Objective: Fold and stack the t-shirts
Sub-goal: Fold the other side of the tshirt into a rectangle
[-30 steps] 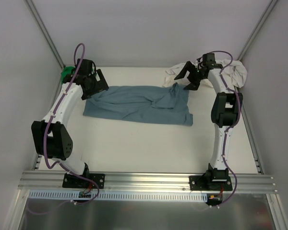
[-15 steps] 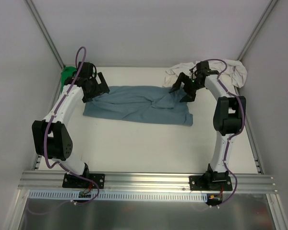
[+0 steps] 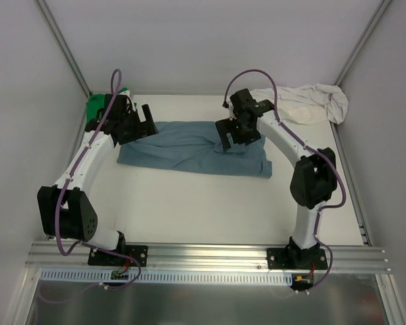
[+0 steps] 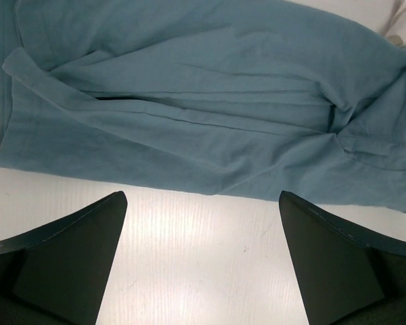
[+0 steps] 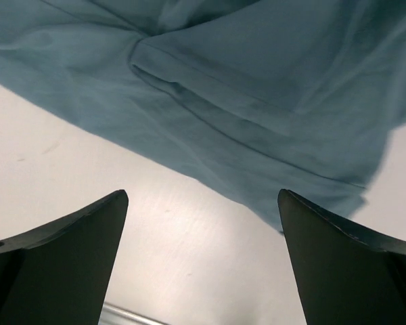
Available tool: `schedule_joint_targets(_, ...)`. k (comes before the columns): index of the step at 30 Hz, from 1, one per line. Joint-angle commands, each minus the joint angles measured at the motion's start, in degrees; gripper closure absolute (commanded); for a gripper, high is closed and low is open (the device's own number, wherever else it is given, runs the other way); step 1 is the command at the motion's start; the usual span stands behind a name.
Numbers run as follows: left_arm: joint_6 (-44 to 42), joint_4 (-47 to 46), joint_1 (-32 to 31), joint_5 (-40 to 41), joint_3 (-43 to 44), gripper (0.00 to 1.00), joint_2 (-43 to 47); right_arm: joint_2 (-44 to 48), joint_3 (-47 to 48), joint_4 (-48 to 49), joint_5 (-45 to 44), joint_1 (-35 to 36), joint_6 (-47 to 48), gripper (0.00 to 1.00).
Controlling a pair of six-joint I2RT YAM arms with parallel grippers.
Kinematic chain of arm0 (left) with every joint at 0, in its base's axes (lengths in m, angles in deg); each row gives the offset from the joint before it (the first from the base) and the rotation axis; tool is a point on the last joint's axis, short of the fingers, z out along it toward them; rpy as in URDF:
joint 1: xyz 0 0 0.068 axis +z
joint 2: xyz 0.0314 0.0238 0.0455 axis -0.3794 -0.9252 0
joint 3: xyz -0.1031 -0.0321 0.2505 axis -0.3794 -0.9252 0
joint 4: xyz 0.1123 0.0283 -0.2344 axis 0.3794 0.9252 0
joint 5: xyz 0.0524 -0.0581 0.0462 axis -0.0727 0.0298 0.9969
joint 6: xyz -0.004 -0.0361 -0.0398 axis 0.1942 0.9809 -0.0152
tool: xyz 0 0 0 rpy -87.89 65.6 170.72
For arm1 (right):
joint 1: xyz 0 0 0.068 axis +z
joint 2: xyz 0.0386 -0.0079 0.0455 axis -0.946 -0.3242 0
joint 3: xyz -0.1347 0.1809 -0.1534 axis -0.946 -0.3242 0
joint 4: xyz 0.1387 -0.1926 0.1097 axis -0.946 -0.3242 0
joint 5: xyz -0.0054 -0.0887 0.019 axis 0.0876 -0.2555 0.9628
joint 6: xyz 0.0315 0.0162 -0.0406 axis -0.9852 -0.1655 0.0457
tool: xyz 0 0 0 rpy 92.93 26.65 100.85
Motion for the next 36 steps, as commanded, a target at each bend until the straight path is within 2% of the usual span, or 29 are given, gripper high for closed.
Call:
schedule_joint_targets(1, -4.1, -1.5, -0.1, -2.8, -1.3, 0.01, 2.9, 6.3, 3.1, -1.4, -18.5, 1.0, 7.7, 0.00)
schedule_joint_targets(5, -4.9, -2.5, -0.2, -3.1, -3.1, 0.01, 4.4, 6.0, 2.1, -0.4, -20.0, 1.1, 12.6, 0.00)
schedule_joint_targets(11, -4.3, -3.2, -0.4, -3.2, -4.4, 0.01, 5.8, 3.3, 1.6, -0.4, -11.3, 1.3, 16.5, 0.00)
schedule_joint_targets(17, -4.2, -3.0, -0.5, -3.1, -6.4, 0.01, 7.7, -0.7, 3.2, -0.9, -5.6, 2.4, 15.7, 0.01)
schedule_joint_targets(21, -4.0, -2.9, -0.5, -3.1, -7.4, 0.01, 8.6, -4.4, 5.0, -1.1, -3.0, 2.7, 14.3, 0.05)
schedule_joint_targets(28, -4.1, -2.4, -0.7, -3.3, -7.5, 0.01, 9.4, -8.2, 4.8, 0.4, -3.7, 2.3, 12.4, 0.07)
schedule_joint_targets(30, -4.3, -2.3, -0.7, -3.1, -7.5, 0.01, 9.6, -8.7, 4.7, 0.9, -6.1, 1.6, 12.0, 0.07)
schedule_joint_targets(36, -4.3, -2.0, -0.7, -3.2, -7.8, 0.01, 10.0, -9.4, 5.6, 1.3, -6.0, -1.5, 11.2, 0.08)
